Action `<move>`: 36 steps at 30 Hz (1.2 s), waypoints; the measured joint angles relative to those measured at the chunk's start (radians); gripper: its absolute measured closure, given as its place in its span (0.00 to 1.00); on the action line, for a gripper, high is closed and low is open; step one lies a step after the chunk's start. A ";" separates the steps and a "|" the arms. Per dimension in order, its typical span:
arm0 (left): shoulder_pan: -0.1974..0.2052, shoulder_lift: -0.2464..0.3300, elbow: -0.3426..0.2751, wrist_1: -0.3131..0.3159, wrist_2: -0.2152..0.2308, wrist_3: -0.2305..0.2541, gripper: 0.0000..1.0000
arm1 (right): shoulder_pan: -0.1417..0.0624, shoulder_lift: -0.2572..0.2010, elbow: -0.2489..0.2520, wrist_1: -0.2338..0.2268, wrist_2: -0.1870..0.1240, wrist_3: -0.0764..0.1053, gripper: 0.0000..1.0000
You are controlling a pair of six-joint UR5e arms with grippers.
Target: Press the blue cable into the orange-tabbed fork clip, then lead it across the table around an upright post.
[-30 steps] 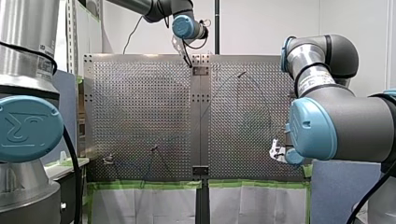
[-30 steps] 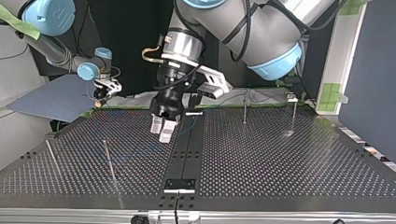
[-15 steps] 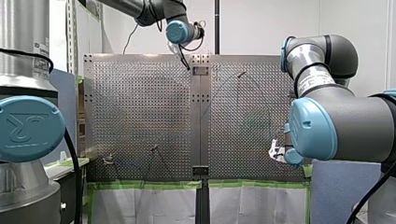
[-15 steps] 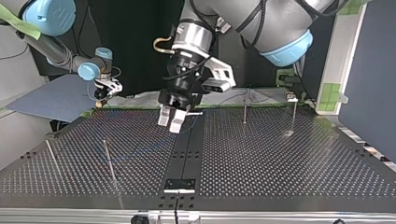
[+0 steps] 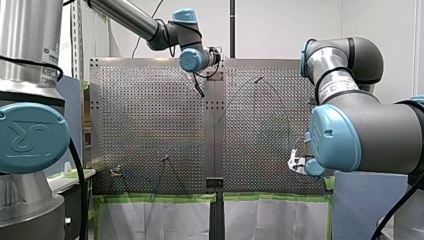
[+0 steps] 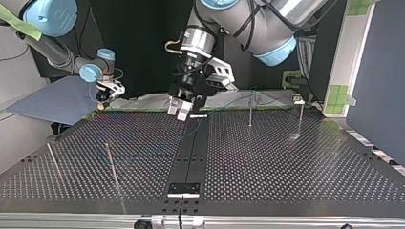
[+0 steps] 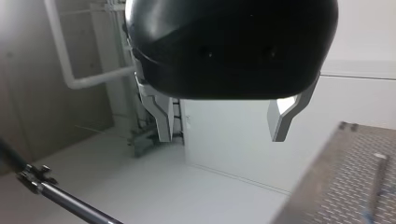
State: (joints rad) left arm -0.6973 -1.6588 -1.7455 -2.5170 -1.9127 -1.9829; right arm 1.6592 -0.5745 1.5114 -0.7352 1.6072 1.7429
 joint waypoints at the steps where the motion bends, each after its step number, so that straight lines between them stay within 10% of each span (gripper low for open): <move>1: 0.000 -0.008 -0.010 0.010 -0.001 0.000 0.00 | 0.000 0.000 0.000 0.000 0.000 0.000 1.00; 18: 0.018 -0.088 -0.193 0.189 -0.013 0.004 0.00 | 0.002 0.000 0.000 0.000 -0.002 -0.001 1.00; 36: 0.055 -0.088 -0.367 0.230 -0.016 0.015 0.00 | 0.002 0.000 0.000 0.000 -0.003 -0.003 1.00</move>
State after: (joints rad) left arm -0.6422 -1.7464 -2.1128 -2.2872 -1.9288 -1.9677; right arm 1.6616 -0.5747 1.5112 -0.7351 1.6047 1.7398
